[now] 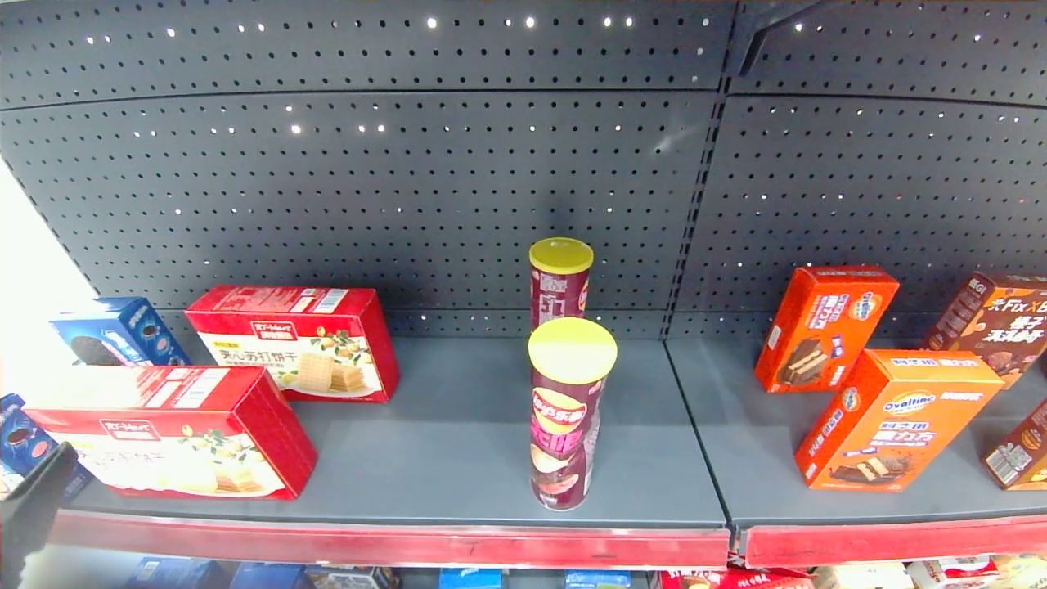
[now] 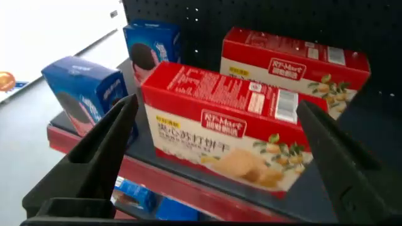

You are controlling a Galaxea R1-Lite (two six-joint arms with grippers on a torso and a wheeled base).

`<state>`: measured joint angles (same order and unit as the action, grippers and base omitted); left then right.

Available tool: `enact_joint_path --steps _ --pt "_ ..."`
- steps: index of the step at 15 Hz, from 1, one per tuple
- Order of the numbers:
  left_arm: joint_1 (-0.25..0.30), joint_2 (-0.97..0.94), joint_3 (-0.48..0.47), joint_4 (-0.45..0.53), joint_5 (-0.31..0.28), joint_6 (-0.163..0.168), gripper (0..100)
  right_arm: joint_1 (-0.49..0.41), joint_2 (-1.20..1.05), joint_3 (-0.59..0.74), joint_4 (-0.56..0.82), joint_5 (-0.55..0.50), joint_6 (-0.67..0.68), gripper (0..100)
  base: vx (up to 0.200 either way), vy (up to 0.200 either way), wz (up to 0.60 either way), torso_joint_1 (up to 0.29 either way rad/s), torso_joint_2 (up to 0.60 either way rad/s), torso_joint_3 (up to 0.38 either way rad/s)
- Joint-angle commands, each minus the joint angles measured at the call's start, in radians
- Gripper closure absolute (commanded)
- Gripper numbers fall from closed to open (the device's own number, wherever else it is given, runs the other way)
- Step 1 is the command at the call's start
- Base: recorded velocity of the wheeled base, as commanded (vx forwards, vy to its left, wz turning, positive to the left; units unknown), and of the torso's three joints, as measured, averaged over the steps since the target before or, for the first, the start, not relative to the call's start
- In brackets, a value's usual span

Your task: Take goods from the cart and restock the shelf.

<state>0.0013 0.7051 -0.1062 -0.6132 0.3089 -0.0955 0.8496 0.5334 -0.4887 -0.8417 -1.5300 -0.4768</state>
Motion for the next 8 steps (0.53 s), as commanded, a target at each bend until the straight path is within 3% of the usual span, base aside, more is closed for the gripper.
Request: enact_joint_path --steps 1,4,7,8 --pt "-0.012 -0.337 0.088 0.204 -0.034 -0.010 0 -0.014 -0.004 0.018 0.000 -0.032 0.000 0 0.000 0.000 0.00 0.000 0.00 0.000" --pt "-0.006 -0.705 0.071 0.668 -0.027 0.023 0 -0.023 -0.010 0.025 0.001 -0.032 -0.002 0 0.000 0.000 0.00 0.000 0.00 0.000" --pt "-0.006 -0.693 0.045 0.701 -0.016 0.017 0 -0.020 -0.010 0.042 0.001 -0.030 -0.002 0 0.000 0.000 0.00 0.000 0.00 0.000" --pt "-0.006 -0.693 0.046 0.694 -0.040 0.014 0 -0.020 -0.010 0.047 0.000 -0.030 0.000 0 0.000 0.000 0.00 0.000 0.00 0.000"
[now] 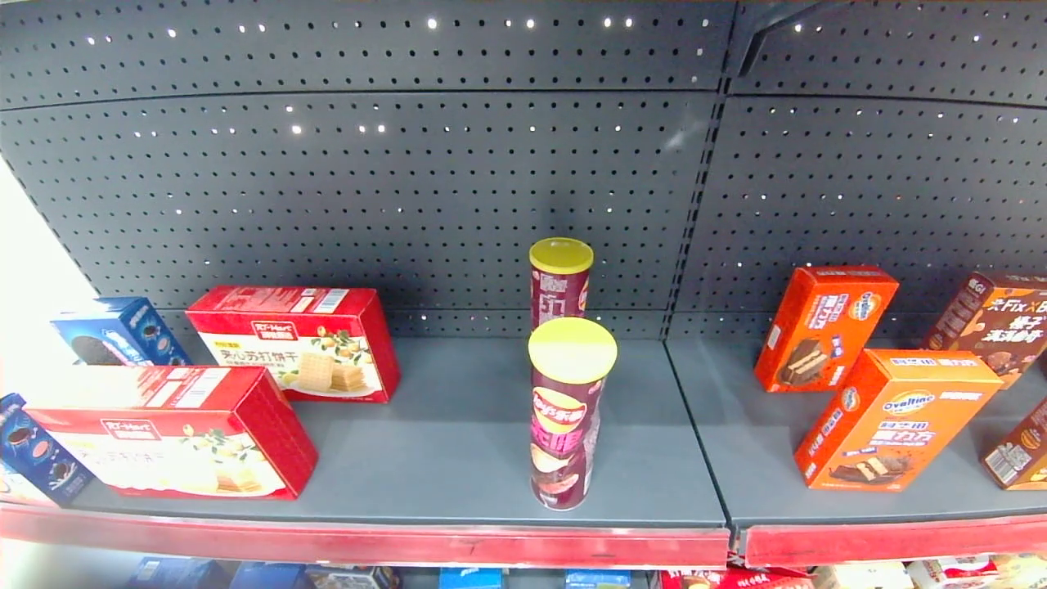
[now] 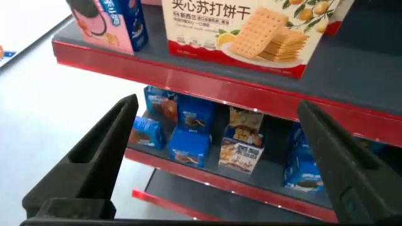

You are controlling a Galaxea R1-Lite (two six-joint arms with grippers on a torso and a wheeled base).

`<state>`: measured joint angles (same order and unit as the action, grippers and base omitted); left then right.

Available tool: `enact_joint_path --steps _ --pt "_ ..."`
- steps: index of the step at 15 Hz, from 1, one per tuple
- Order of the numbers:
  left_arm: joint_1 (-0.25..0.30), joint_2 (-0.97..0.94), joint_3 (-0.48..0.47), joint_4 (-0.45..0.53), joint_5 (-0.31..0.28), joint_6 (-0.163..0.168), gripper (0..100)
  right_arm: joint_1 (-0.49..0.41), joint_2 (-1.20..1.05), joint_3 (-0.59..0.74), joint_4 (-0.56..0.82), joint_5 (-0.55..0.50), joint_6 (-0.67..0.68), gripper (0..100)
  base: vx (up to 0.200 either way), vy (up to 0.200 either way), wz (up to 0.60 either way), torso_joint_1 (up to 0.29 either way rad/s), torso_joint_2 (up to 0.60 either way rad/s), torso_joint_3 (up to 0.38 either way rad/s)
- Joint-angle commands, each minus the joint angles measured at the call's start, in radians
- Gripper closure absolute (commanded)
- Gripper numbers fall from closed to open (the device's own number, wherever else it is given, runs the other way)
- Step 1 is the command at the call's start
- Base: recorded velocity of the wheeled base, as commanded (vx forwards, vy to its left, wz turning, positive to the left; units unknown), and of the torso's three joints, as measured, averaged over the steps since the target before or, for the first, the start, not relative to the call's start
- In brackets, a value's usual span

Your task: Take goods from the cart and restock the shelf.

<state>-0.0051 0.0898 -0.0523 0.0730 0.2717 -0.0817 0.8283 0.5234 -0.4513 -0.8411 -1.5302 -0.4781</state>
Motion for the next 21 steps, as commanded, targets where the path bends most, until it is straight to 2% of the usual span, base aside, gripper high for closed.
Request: enact_joint_path --steps 1,2,3,4,5,7,9,10,12,16,21 --pt "0.001 -0.078 0.009 -0.013 -0.094 0.008 0 0.002 -0.005 0.019 -0.001 -0.030 0.001 0 0.000 0.000 0.00 0.000 0.00 0.000" --pt "0.001 -0.078 0.026 -0.052 -0.201 0.031 0 0.002 -0.014 0.022 -0.001 -0.031 -0.001 0 0.000 0.000 0.00 0.000 0.00 0.000" --pt "-0.001 -0.078 0.039 -0.073 -0.305 0.105 0 0.002 -0.019 0.022 -0.001 -0.031 -0.001 0 0.000 0.000 0.00 0.000 0.00 0.000" --pt "-0.003 -0.076 0.045 -0.064 -0.310 0.125 0 -0.001 -0.019 0.020 -0.001 -0.031 -0.001 0 0.000 0.000 0.00 0.000 0.00 0.000" --pt "-0.001 -0.076 0.046 -0.064 -0.304 0.123 0 -0.001 -0.019 0.020 -0.001 -0.031 -0.001 0 0.000 0.000 0.00 0.000 0.00 0.000" --pt "0.001 -0.079 0.049 -0.073 -0.186 0.114 0 -0.005 -0.023 0.022 -0.001 -0.031 -0.001 0 0.000 0.000 0.00 0.000 0.00 0.000" --pt "-0.001 -0.078 0.048 -0.070 -0.198 0.105 0 -0.003 -0.025 0.029 -0.001 -0.030 -0.001 0 0.000 0.000 0.00 0.000 0.00 0.000" --pt "-0.001 -0.078 0.048 -0.070 -0.253 0.105 0 -0.001 -0.023 0.031 -0.001 -0.030 -0.001 0 0.000 0.000 0.00 0.000 0.00 0.000" --pt "-0.001 -0.078 0.048 -0.068 -0.299 0.112 0 -0.003 -0.025 0.032 -0.001 -0.030 0.001 0 0.000 0.000 0.00 0.000 0.00 0.000" --pt "-0.001 -0.078 0.048 -0.068 -0.293 0.100 0 0.003 -0.029 0.025 -0.001 -0.030 -0.028 0 0.000 0.000 0.00 0.000 0.00 0.000" --pt "-0.001 -0.078 0.048 -0.068 -0.293 0.102 0 0.002 0.024 -0.006 -0.015 -0.025 -0.088 0 0.000 0.000 0.00 0.000 0.00 0.000"
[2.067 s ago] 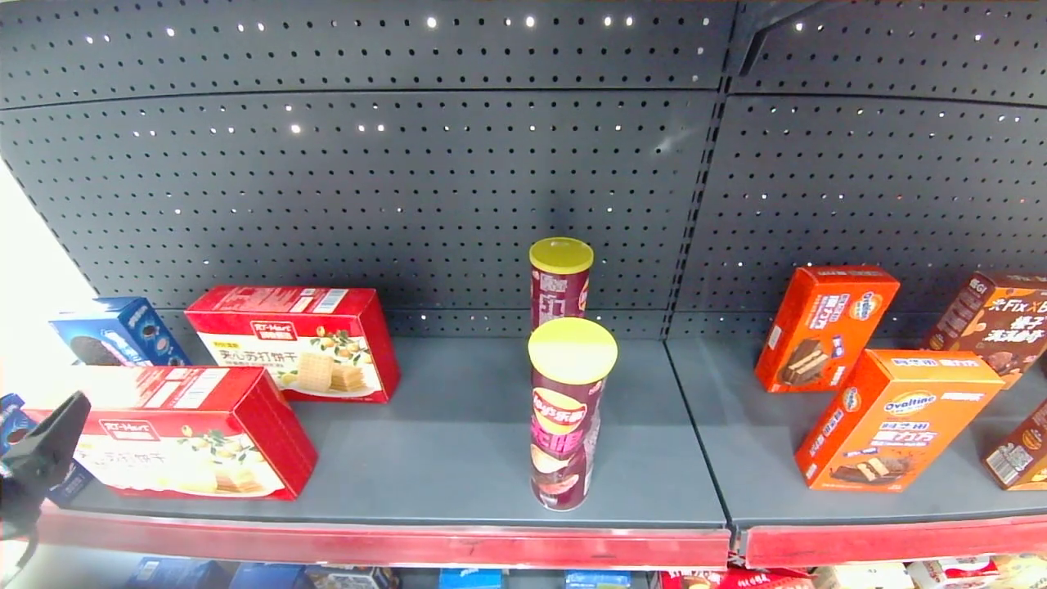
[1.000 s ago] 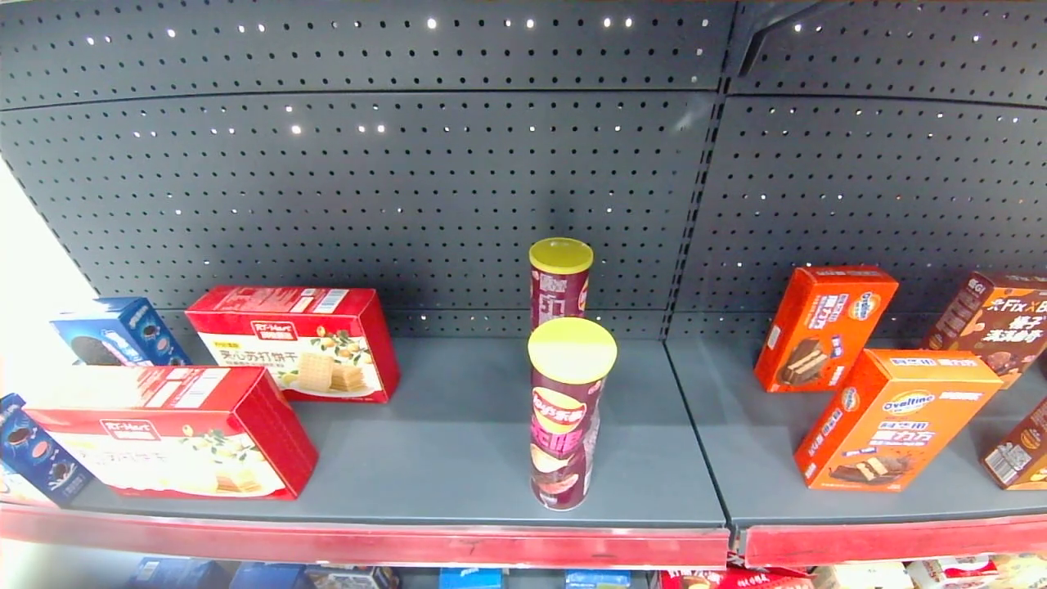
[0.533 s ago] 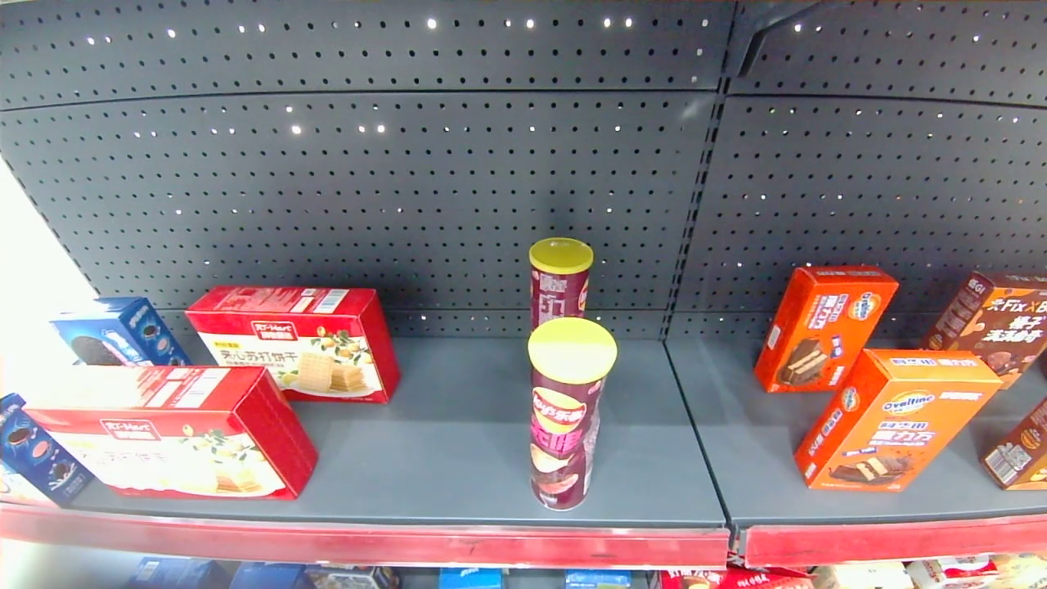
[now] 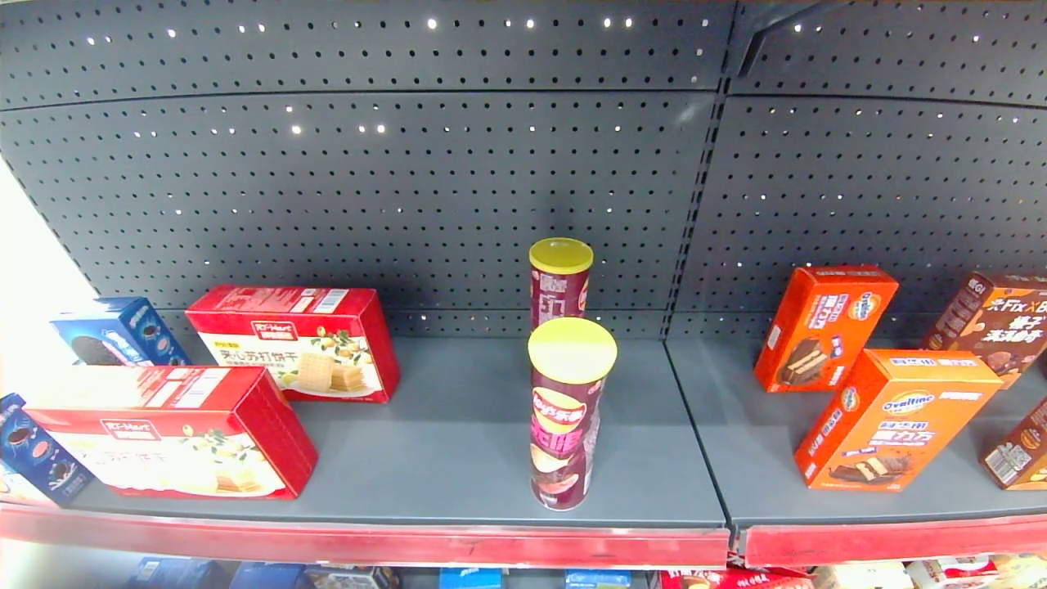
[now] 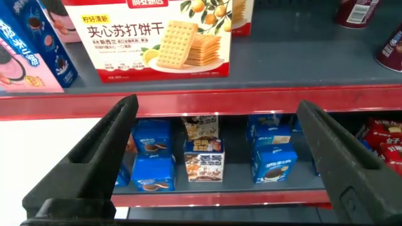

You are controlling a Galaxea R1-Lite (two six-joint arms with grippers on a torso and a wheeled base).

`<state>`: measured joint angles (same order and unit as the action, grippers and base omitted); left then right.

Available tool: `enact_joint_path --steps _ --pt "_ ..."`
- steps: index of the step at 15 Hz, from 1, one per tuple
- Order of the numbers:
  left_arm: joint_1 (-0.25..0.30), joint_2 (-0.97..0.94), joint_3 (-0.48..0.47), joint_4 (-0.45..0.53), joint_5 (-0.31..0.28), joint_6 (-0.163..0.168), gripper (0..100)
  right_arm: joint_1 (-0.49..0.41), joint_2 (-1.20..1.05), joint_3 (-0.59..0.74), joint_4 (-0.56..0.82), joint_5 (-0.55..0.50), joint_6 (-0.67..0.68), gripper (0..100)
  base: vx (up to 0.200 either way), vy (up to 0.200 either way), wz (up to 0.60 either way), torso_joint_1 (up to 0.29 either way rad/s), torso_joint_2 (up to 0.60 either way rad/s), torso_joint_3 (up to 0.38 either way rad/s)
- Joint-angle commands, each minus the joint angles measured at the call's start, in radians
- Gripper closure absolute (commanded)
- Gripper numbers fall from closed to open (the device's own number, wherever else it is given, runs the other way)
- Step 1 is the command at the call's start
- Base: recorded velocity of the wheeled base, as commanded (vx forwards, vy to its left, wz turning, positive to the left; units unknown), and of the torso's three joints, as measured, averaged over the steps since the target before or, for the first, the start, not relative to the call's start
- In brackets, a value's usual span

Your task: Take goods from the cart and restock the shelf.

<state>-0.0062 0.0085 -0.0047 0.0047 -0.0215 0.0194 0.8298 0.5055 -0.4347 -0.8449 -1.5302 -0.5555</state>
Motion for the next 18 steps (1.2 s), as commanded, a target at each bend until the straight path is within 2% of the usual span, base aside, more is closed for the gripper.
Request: enact_joint_path --steps 1,2,5,7,9,10,12,13,14,15,16,17,18 --pt "0.000 0.004 0.000 0.000 0.000 -0.001 0 -0.003 0.080 -0.076 -0.003 -0.025 -0.015 0 0.000 0.000 0.00 0.000 0.00 0.000" --pt "0.000 0.004 0.000 0.000 0.000 0.001 0 -0.008 0.189 -0.194 -0.016 -0.028 -0.007 0 0.000 0.000 0.00 0.000 0.00 0.000" --pt "0.000 0.004 0.000 0.000 0.000 0.001 0 -0.046 0.366 -0.357 -0.069 -0.031 -0.011 0 0.000 0.000 0.00 0.000 0.00 0.000" --pt "0.000 0.004 0.000 0.000 0.000 0.001 0 -0.020 0.346 -0.366 -0.062 -0.033 -0.030 0 0.000 0.000 0.00 0.000 0.00 0.000" --pt "0.000 0.004 0.000 0.000 0.000 0.001 0 0.144 0.317 -0.326 -0.052 -0.036 -0.041 0 0.000 0.000 0.00 0.000 0.00 0.000" --pt "0.000 0.004 0.000 0.000 0.000 0.001 0 0.124 0.329 -0.279 -0.069 -0.031 -0.027 0 0.000 0.000 0.00 0.000 0.00 0.000" --pt "0.000 0.004 0.000 0.000 0.000 0.001 0 0.183 0.320 -0.217 -0.088 -0.007 -0.017 0 0.000 0.000 0.00 0.000 0.00 0.000" --pt "0.000 0.004 0.000 0.000 0.000 0.001 0 0.117 0.304 -0.182 -0.088 0.117 -0.015 0 0.000 0.000 0.00 0.000 0.00 0.000" --pt "0.000 0.004 0.000 0.000 0.000 0.001 0 -0.024 0.301 -0.133 -0.085 0.344 -0.007 0 0.000 0.000 0.00 0.000 0.00 0.000" --pt "0.000 0.004 0.000 0.000 0.000 0.001 0 -0.164 0.281 -0.064 -0.056 0.631 0.031 0 0.000 0.000 0.00 0.000 0.00 0.000" --pt "0.000 0.004 0.000 0.000 0.000 -0.001 0 -0.331 0.234 0.027 0.036 0.972 0.171 0 0.000 0.000 0.00 0.000 0.00 0.000" --pt "0.000 0.004 0.000 0.000 0.000 -0.001 0 -0.537 0.136 0.102 0.168 1.271 0.313 0 0.000 0.000 0.00 0.000 0.00 0.000" --pt "0.000 0.004 0.000 0.000 0.000 -0.001 0 -0.620 0.091 0.126 0.224 1.381 0.355 0 0.000 0.000 0.00 0.000 0.00 0.000"
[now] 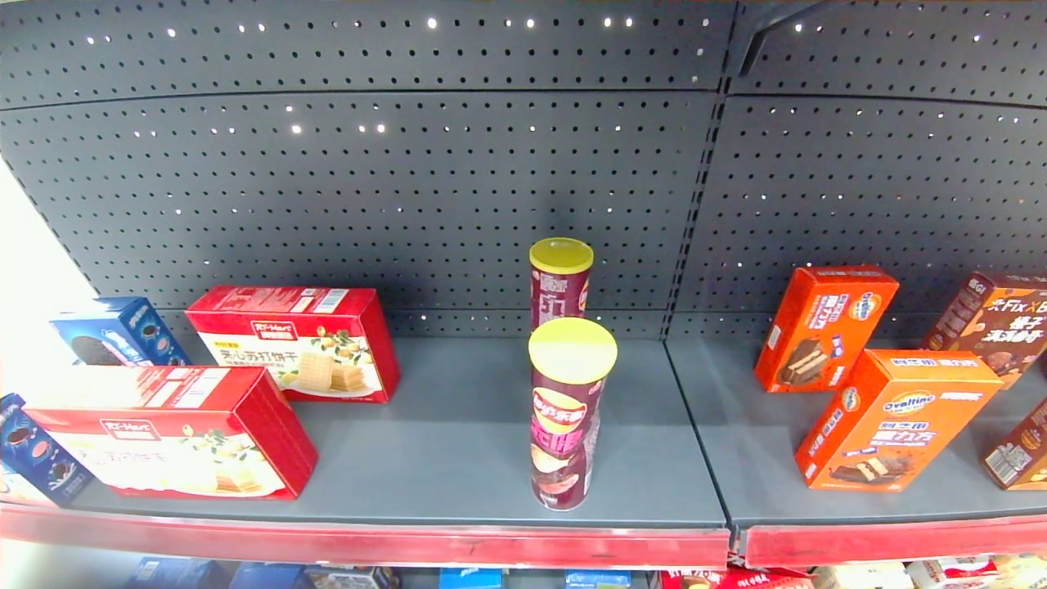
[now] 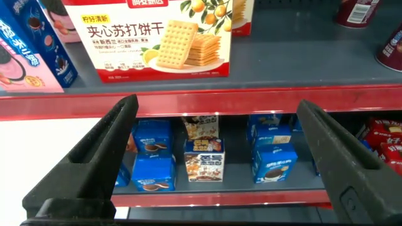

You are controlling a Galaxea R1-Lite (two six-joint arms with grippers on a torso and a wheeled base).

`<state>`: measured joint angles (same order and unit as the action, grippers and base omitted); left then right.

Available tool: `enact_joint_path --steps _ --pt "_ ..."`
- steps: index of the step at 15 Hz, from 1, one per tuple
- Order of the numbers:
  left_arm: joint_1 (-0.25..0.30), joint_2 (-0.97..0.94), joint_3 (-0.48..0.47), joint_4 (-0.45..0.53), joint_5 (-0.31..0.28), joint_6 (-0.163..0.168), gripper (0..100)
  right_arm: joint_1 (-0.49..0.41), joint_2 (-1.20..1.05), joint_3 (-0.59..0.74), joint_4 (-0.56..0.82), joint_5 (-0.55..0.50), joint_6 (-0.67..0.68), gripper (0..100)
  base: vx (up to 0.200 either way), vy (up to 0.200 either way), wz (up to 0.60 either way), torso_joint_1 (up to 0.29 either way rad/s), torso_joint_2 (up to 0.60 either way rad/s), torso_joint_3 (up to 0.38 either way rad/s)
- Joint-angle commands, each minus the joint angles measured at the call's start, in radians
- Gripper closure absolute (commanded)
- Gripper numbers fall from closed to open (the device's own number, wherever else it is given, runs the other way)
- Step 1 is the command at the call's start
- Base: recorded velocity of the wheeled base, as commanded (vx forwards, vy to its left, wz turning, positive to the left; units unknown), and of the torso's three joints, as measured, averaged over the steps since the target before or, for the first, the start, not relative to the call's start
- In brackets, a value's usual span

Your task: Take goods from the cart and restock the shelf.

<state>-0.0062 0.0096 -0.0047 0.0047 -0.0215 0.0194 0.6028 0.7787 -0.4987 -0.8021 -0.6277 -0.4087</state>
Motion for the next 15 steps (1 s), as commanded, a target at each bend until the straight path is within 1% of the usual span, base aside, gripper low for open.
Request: enact_joint_path --steps 1,2,3,4,5,6,7,8,9,10,11,12,14,15 --pt "0.000 0.003 0.000 0.000 0.000 0.001 0 -0.644 -0.363 0.246 0.431 0.807 0.335 0 0.000 0.000 0.00 0.000 0.00 0.000" --pt "0.000 0.003 0.000 0.000 0.000 0.001 0 -0.719 -0.470 0.259 0.566 0.898 0.383 0 0.000 0.000 0.00 0.000 0.00 0.000" --pt "0.000 0.003 0.000 0.000 0.000 0.001 0 -0.750 -0.562 0.276 0.661 0.931 0.393 0 0.000 0.000 0.00 0.000 0.00 0.000" --pt "0.000 0.003 0.000 0.000 0.000 0.001 0 -0.748 -0.677 0.376 0.692 0.936 0.389 0 0.000 0.000 0.00 0.000 0.00 0.000" --pt "0.000 0.003 0.000 0.000 0.000 0.001 0 -0.747 -0.684 0.414 0.679 0.922 0.377 0 0.000 0.000 0.00 0.000 0.00 0.000" --pt "0.000 0.003 0.000 0.000 0.000 0.001 0 -0.727 -0.682 0.480 0.592 0.893 0.367 0 0.000 0.000 0.00 0.000 0.00 0.000" --pt "0.000 0.003 0.000 0.000 0.000 -0.001 0 -0.661 -0.687 0.499 0.564 0.845 0.367 0 0.000 0.000 0.00 0.000 0.00 0.000" --pt "0.000 0.003 0.000 0.000 0.000 0.001 0 -0.586 -0.710 0.499 0.583 0.787 0.360 0 0.000 0.000 0.00 0.000 0.00 0.000" --pt "0.000 0.003 0.000 0.000 0.000 0.001 0 -0.564 -0.716 0.499 0.598 0.757 0.347 0 0.000 0.000 0.00 0.000 0.00 0.000" --pt "0.000 0.003 0.000 0.000 0.000 0.001 0 -0.580 -0.727 0.499 0.647 0.720 0.329 0 0.000 0.000 0.00 0.000 0.00 0.000" --pt "0.000 0.003 0.000 0.000 0.000 0.001 0 -0.600 -0.779 0.499 0.718 0.726 0.344 0 0.000 0.000 0.00 0.000 0.00 0.000" --pt "0.000 0.003 0.000 0.000 0.000 -0.001 0 -0.600 -0.779 0.499 0.736 0.730 0.358 0 0.000 0.000 0.00 0.000 0.00 0.000" --pt "0.000 0.003 0.000 0.000 -0.002 0.002 0 -0.600 -0.779 0.499 0.732 0.734 0.363 0 0.000 0.000 0.00 0.000 0.00 0.000" --pt "0.000 0.003 0.000 0.000 0.002 -0.002 0 -0.600 -0.779 0.499 0.732 0.721 0.364 0 0.000 0.000 0.00 0.000 0.00 0.000"
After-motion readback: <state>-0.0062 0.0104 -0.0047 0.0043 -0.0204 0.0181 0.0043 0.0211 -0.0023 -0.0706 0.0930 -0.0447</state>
